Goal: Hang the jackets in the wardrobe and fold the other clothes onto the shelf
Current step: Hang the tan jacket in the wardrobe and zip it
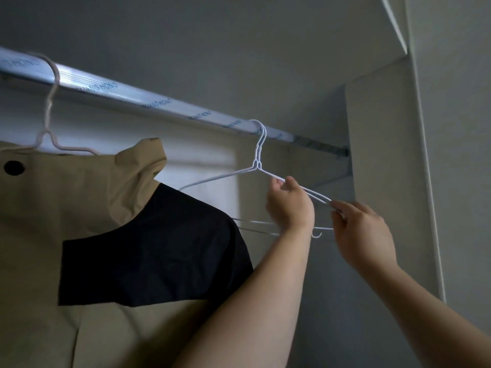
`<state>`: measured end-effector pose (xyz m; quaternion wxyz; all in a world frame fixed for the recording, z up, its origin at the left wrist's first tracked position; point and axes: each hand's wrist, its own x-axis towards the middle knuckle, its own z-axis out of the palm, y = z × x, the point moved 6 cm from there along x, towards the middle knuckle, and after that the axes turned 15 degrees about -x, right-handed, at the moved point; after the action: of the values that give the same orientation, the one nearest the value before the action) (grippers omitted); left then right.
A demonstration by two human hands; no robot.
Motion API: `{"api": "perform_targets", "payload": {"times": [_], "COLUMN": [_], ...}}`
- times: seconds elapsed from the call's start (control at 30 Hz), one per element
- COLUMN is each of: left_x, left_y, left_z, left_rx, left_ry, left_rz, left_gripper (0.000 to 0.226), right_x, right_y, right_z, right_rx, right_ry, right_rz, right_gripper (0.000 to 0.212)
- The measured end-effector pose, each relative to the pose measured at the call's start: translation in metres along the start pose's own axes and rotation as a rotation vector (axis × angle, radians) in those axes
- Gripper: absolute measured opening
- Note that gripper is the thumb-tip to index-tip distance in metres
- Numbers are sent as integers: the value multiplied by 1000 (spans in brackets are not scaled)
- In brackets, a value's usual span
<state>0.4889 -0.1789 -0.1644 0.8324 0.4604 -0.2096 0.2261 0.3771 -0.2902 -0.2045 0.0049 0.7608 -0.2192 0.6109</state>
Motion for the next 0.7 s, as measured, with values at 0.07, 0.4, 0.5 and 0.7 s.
{"api": "perform_targets", "payload": {"times": [0.07, 0.4, 0.5, 0.7], "left_x": [0, -53, -94, -182], "left_y": [7, 30, 15, -27], "left_z": [1, 27, 22, 7], "left_rx": [81, -50, -173, -334], "left_ry": [-20, -173, -255, -446], "left_rz": [64, 99, 7, -296], "left_gripper": [32, 13, 16, 13], "right_x": [0, -39, -79, -159], "right_y": [-1, 34, 59, 113], "right_z": [3, -14, -29, -56], "right_rx": [56, 228, 107, -38], "right_ry": [16, 95, 102, -26], "right_rz": [-19, 149, 234, 334], "right_gripper": [21, 21, 21, 8]}}
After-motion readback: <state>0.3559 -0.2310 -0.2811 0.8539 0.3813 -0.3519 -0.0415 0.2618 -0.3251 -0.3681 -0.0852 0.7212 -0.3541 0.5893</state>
